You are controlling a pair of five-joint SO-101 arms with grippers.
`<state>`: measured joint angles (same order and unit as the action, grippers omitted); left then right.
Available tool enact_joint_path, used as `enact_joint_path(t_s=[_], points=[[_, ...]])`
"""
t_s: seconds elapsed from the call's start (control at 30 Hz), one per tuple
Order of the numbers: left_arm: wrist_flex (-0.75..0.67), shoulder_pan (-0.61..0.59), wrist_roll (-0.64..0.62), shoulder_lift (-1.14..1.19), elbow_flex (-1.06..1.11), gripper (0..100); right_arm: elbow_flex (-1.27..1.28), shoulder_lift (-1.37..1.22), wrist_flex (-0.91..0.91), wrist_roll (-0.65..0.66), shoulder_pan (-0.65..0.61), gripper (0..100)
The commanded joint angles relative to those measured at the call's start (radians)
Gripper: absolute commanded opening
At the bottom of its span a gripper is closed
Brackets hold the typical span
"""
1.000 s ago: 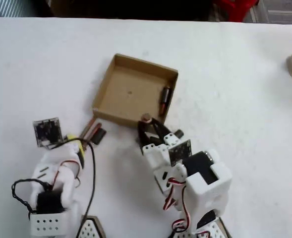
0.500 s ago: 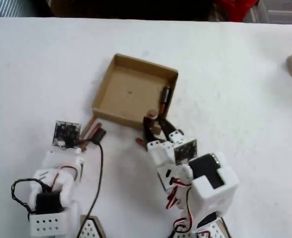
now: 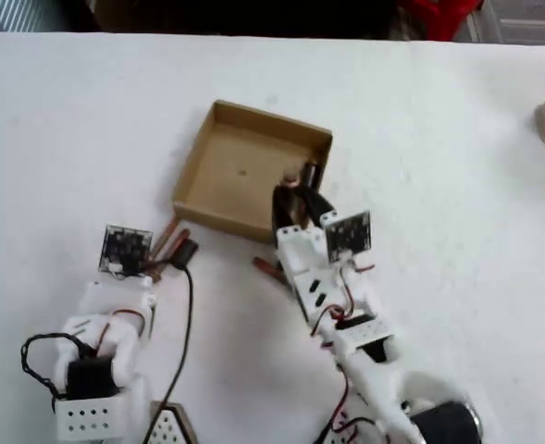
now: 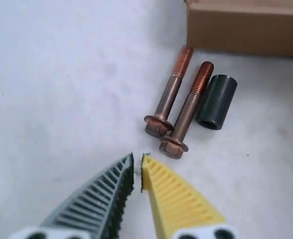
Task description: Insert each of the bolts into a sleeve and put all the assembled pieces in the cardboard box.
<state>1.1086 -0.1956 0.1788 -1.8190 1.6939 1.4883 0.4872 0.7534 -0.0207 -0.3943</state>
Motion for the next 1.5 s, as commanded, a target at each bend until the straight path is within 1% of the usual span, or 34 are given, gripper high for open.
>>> enact_joint_path(t_s=[0.0,0.13,0.23,0.37,0.53,0.73,1.0,1.17,1.47], points=[[0.008,-0.010,0.008,-0.005,-0.002,6,-0.146,0.193,-0.312,-0.009,0.008,1.6],[0.008,-0.010,0.008,-0.005,-0.002,6,-0.292,0.275,-0.634,-0.009,0.007,1.9],[0.008,-0.010,0.008,-0.005,-0.002,6,-0.420,0.263,-0.816,-0.009,0.008,1.9],[0.008,-0.010,0.008,-0.005,-0.002,6,-0.595,0.173,-0.993,-0.009,0.007,1.7],[0.009,-0.010,0.008,-0.005,-0.002,6,-0.801,-0.027,-1.155,-0.009,0.027,1.7],[0.009,-0.010,0.008,-0.005,-0.002,6,-1.013,-0.271,-1.279,-0.009,0.071,1.7],[0.009,-0.010,0.008,-0.005,-0.002,6,-1.232,-0.532,-1.382,-0.009,0.073,1.7],[0.009,-0.010,0.008,-0.005,-0.002,6,-1.352,-0.668,-1.394,-0.009,0.073,2.1],[0.009,-0.010,0.008,-0.005,-0.002,6,-1.479,-0.845,-1.394,-0.009,0.090,2.2]])
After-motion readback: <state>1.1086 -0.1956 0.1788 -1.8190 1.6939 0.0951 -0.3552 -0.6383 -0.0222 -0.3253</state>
